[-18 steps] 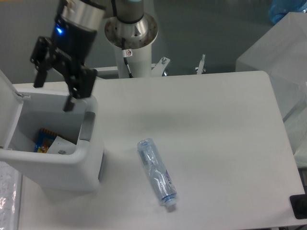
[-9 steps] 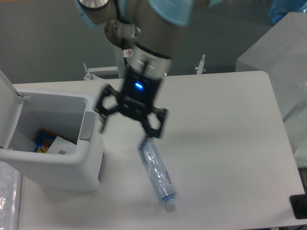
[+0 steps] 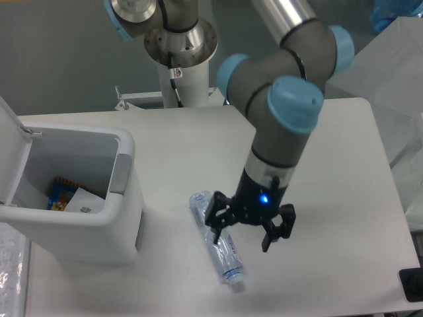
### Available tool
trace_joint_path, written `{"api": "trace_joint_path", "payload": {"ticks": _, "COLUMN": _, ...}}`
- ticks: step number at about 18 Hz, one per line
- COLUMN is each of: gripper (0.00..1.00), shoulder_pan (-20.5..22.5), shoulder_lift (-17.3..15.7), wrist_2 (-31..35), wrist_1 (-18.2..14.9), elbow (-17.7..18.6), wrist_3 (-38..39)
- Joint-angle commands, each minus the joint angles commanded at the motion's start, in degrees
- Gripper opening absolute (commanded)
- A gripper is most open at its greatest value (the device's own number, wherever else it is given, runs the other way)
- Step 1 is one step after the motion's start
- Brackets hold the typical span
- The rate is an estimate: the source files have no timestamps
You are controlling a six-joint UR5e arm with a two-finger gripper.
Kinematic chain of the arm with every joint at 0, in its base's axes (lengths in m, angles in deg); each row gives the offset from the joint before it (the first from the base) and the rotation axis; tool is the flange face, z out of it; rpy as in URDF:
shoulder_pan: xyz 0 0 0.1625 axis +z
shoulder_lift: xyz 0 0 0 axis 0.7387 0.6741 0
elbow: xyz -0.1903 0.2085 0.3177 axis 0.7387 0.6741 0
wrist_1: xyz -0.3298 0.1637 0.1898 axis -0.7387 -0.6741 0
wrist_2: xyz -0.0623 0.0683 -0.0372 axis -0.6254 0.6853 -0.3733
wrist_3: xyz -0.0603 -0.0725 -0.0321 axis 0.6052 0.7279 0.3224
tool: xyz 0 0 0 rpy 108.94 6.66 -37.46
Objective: Place the trash in the trash can
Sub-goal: 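Move the gripper to the cap end of the clear water bottle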
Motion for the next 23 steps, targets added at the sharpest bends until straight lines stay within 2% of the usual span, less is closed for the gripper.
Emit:
{"api": "trace_joint_path", "payload": {"ticks": 2, "gripper": 1.00, "shoulder_pan": -1.0, "shoulder_lift": 3.5, "wrist_2": 4.1, "wrist_1": -7.0, "elbow": -4.1, "wrist_3": 0.0}}
{"api": "trace_joint_path", "payload": {"ticks": 3, "gripper": 1.00, "shoulder_pan": -1.5, "shoulder_lift": 4.5, "wrist_2": 5.8, "wrist_1": -9.1, "elbow": -5.6, "wrist_3": 0.0}}
{"api": "trace_joint_path", "payload": {"ticks": 6, "gripper": 1.00, "shoulder_pan": -1.8, "shoulder_lift": 7.1, "wrist_2": 6.5, "wrist_1": -12.6, "elbow": -9.1, "wrist_3": 1.7}}
{"api": "trace_joint_path", "payload": {"ticks": 11, "gripper": 1.00, "shoulder_pan": -3.9, "shoulder_lift": 15.5, "wrist_2": 12.5, "wrist_1": -20.1, "elbow": -20.9, "wrist_3": 11.7}}
{"api": "trace_joint_path", "payload": {"ticks": 12, "gripper": 1.00, "shoulder_pan": -4.0, "shoulder_lift": 16.4, "wrist_2": 13.2, "wrist_1": -20.8, "elbow": -22.2, "wrist_3": 13.3}}
{"api": "trace_joint_path", "payload": {"ticks": 15, "gripper": 1.00, "shoulder_pan": -4.4, "shoulder_lift": 17.6, "wrist_2": 14.9, "wrist_1": -20.7, "elbow": -22.5, "wrist_3": 16.0}}
{"api": "trace_joint_path", "payload": {"ticks": 17, "gripper": 1.00, "shoulder_pan": -5.2, "shoulder_lift": 18.6, "wrist_2": 18.3, "wrist_1": -20.6, "elbow": -22.7, "wrist_3": 17.8}}
{"api": "trace_joint_path", "payload": {"ticks": 23, "gripper": 1.00, "shoulder_pan": -6.7, "shoulder_lift": 19.1, "wrist_2": 18.3, "wrist_1": -20.2, "elbow": -22.3, "wrist_3": 18.3}}
